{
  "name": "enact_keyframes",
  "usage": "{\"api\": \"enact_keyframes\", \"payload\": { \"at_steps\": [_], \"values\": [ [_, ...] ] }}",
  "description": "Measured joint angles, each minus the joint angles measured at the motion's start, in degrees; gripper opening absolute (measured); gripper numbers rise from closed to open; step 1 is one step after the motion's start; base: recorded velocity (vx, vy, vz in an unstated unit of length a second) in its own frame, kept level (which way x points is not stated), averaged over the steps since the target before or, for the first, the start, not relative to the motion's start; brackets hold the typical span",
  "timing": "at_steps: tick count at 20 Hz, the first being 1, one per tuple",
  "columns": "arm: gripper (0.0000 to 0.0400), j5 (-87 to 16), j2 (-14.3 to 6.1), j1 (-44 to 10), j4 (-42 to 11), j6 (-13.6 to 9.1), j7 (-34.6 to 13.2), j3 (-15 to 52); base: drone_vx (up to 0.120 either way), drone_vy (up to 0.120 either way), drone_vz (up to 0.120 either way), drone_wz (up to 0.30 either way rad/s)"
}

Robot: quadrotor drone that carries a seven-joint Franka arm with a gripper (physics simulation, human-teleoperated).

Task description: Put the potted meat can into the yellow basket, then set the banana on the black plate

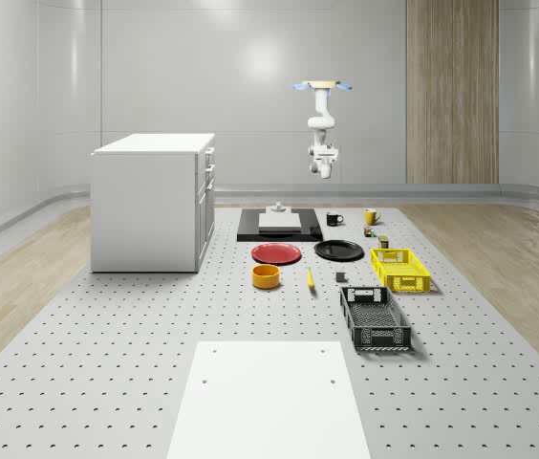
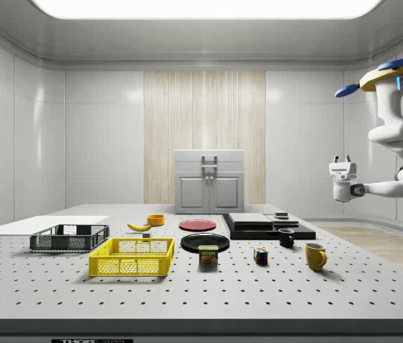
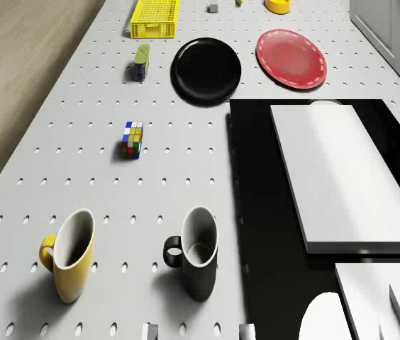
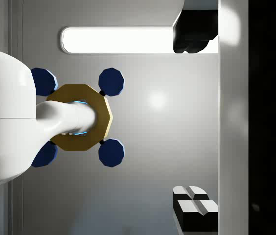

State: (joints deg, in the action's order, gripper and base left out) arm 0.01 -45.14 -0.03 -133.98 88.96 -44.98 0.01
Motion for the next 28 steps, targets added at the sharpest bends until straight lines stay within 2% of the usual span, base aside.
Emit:
{"api": "enact_keyframes", "payload": {
  "at_steps": [6, 12, 14, 17, 28],
  "values": [
    [0.04, 0.06, 1.45, -0.16, 7.33, -5.61, 0.09, 0.08, 0.0, 0.0, 0.0, 0.0],
    [0.04, 0.1, 3.7, -0.26, 13.51, -9.27, 0.13, 0.14, 0.0, 0.0, 0.0, 0.0],
    [0.04, 0.11, 4.18, -0.28, 14.76, -9.95, 0.14, 0.16, 0.0, 0.0, 0.0, 0.0],
    [0.04, 0.12, 4.62, -0.32, 15.95, -10.57, 0.15, 0.18, 0.013, 0.12, 0.0, 0.0],
    [0.04, 0.14, 4.84, -0.41, 16.94, -10.85, 0.19, 0.24, 0.12, 0.12, 0.0, 0.0]
  ]
}}
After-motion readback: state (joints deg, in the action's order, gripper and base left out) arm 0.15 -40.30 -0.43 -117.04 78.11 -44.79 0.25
